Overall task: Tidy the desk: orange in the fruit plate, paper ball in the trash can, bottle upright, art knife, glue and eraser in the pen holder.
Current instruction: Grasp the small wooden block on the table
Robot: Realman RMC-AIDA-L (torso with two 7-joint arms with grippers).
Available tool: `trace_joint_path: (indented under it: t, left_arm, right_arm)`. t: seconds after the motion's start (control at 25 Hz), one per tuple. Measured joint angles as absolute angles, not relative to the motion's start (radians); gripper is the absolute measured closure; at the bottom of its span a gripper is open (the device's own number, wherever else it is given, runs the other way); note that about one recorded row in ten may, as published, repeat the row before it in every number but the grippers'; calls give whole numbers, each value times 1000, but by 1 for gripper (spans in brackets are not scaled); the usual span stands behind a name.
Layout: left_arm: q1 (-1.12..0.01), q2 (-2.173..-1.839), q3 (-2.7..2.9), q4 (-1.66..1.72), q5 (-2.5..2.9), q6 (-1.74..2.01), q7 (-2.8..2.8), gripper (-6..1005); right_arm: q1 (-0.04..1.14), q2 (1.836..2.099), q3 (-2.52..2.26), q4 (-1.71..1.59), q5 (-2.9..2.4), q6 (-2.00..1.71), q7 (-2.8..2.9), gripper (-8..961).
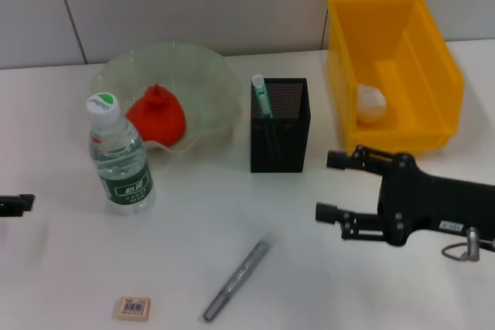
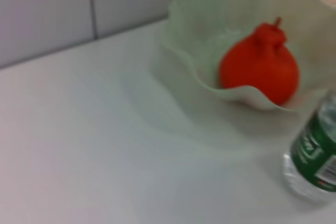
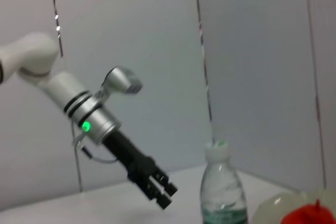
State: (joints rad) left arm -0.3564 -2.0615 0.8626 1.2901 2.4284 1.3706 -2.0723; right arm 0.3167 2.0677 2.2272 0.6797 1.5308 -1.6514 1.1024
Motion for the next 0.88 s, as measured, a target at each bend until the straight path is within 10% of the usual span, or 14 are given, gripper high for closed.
trace_joint_path:
  t: [0.88]
  left_arm:
    - [-389,-2068,1207,1609,2644,1661,-2463,199]
  right_arm:
    - [308,2076,2232,678,1486,-1587,1099,139]
